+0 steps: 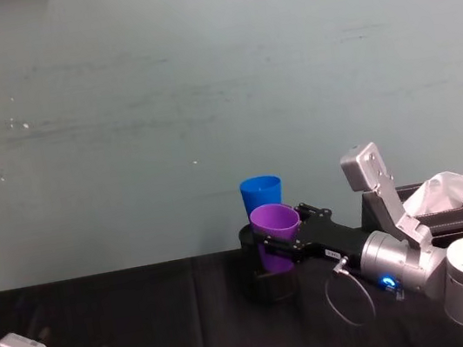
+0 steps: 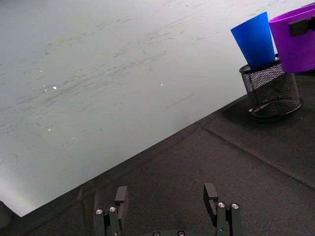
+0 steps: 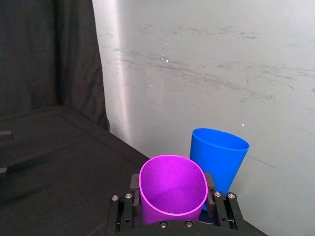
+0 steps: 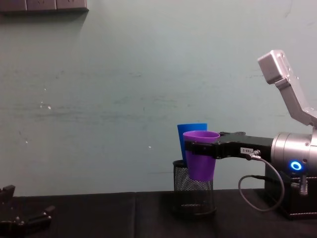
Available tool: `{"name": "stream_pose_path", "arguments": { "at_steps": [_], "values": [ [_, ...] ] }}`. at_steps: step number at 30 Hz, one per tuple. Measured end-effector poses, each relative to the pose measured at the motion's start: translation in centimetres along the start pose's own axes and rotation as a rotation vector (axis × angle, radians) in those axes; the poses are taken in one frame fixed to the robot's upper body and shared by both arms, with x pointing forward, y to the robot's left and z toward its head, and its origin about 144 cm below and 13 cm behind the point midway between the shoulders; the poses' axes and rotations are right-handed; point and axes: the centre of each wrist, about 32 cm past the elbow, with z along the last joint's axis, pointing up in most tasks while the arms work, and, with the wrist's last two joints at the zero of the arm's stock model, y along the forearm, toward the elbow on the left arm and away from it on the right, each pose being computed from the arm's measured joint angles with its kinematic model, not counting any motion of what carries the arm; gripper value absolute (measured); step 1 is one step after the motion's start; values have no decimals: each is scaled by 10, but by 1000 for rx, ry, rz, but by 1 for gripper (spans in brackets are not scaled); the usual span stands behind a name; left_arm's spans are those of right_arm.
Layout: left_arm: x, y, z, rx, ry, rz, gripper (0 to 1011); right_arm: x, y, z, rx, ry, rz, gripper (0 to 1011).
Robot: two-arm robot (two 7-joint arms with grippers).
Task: Pick up one cup with a gripper and tap it against the other cup.
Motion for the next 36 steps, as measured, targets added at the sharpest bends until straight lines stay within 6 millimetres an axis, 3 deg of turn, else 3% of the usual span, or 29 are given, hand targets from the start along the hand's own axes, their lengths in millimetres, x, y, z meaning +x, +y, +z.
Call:
{"name": "stream_pose_path", "arguments": {
  "at_steps": [36],
  "values": [
    [0, 0, 0, 0, 0, 0, 1000, 0, -1, 0, 0, 2, 4, 736]
  ]
}}
